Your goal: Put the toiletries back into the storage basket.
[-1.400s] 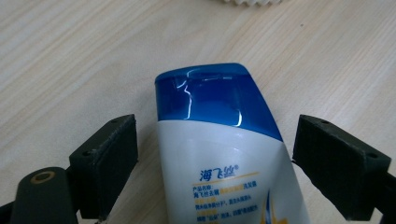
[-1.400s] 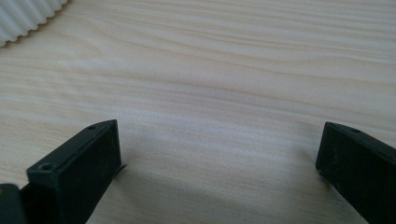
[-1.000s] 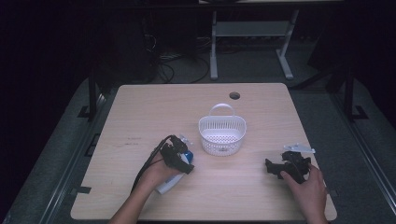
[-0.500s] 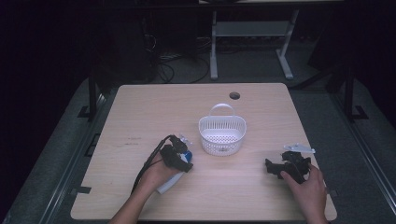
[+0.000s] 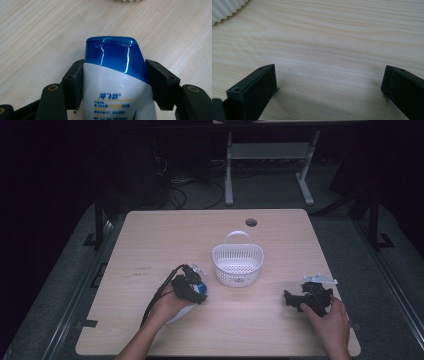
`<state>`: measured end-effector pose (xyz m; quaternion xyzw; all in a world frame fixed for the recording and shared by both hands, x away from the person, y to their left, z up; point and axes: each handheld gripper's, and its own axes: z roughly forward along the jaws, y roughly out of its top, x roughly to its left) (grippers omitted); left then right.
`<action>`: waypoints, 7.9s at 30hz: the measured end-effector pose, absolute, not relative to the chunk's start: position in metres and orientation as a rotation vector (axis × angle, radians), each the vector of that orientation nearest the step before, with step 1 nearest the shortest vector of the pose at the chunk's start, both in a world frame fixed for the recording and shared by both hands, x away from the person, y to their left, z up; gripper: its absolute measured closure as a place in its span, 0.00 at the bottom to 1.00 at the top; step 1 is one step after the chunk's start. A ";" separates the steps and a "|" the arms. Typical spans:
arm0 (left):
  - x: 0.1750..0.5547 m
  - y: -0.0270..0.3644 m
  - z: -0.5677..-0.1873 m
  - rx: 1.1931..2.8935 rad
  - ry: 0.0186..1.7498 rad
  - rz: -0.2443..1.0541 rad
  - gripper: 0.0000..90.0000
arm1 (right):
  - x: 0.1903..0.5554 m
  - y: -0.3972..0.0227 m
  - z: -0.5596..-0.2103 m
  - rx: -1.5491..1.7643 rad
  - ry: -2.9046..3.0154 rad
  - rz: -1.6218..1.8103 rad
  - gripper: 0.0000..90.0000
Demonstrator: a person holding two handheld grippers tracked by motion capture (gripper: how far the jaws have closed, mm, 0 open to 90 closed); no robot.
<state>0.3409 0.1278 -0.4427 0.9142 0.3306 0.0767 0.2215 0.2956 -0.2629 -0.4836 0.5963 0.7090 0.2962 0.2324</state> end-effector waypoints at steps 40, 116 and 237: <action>0.339 0.223 -0.393 2.022 0.690 0.066 0.41 | 0.296 -0.263 -0.484 1.638 1.948 0.814 0.00; 0.377 0.188 -0.309 1.812 0.460 0.180 0.42 | 0.296 -0.263 -0.483 1.638 1.949 0.815 0.00; 0.412 0.100 -0.387 1.832 0.434 0.174 0.42 | 0.296 -0.263 -0.484 1.638 1.949 0.815 0.00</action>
